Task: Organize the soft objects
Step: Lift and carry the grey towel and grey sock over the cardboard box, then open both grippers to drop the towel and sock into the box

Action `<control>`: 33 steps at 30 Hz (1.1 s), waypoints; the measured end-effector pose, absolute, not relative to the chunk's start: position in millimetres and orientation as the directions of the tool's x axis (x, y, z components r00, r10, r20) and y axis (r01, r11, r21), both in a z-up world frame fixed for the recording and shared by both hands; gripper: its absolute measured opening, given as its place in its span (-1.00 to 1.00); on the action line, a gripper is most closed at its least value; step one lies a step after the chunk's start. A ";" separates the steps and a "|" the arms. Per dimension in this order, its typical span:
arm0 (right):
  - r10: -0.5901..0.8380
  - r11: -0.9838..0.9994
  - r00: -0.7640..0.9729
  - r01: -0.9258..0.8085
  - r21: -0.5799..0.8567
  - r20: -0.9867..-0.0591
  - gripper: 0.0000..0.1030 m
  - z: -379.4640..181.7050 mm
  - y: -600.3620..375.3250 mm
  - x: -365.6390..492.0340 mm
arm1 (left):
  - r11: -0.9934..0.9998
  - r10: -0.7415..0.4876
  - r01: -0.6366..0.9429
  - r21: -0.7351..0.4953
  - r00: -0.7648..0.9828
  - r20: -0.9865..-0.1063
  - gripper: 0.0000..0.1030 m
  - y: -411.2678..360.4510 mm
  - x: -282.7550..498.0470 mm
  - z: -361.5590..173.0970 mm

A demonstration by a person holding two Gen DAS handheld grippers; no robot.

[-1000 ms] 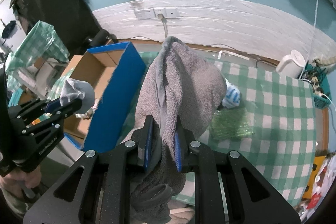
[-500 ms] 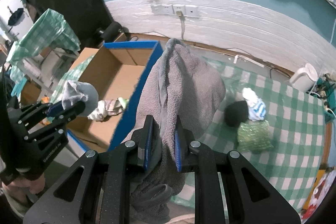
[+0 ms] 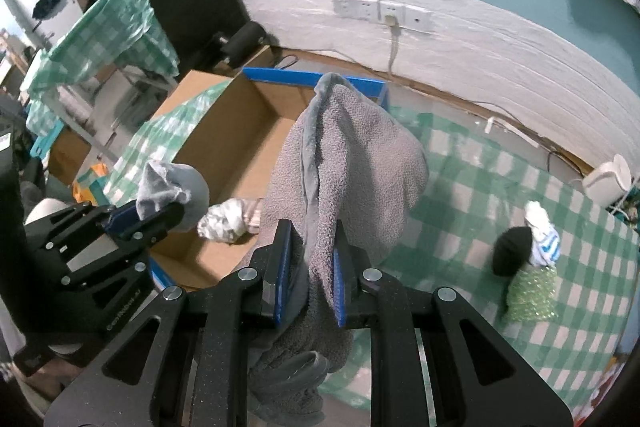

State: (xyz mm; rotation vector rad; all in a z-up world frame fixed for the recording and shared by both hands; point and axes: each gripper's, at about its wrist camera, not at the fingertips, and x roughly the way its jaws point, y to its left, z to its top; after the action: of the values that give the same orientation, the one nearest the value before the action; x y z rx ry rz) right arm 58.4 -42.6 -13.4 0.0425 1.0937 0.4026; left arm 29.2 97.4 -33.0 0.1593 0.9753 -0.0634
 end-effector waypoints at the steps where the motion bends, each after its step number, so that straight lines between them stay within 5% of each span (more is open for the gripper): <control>1: 0.339 0.925 0.389 -0.303 0.229 -0.857 -0.68 -14.8 -36.5 61.0 | 0.987 0.022 0.119 0.106 0.558 -0.830 -0.67 101.2 30.4 -34.8; 23: 0.352 0.894 0.329 -0.394 0.211 -0.876 -0.68 -39.9 42.3 90.2 | 0.994 0.075 0.031 0.103 0.483 -0.872 -0.59 150.0 50.4 -64.8; 26: 0.352 0.894 0.335 -0.396 0.209 -0.874 -0.46 -40.5 45.5 90.4 | 0.994 0.083 0.020 0.105 0.470 -0.879 -0.46 154.0 52.5 -68.7; 28: 0.345 0.898 0.348 -0.394 0.198 -0.872 0.03 -38.1 46.5 89.5 | 0.994 0.093 0.012 0.111 0.467 -0.879 -0.22 155.5 53.4 -69.4; 33: 0.312 0.908 0.389 -0.391 0.151 -0.867 0.15 -29.6 44.4 86.8 | 0.992 0.101 0.012 0.123 0.489 -0.867 0.14 152.7 52.1 -64.6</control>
State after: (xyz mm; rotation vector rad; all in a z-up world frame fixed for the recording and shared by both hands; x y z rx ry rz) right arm 86.8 44.4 -29.6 -0.0820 1.0833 0.4472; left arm 52.1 152.7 -64.6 0.1182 1.0595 0.0543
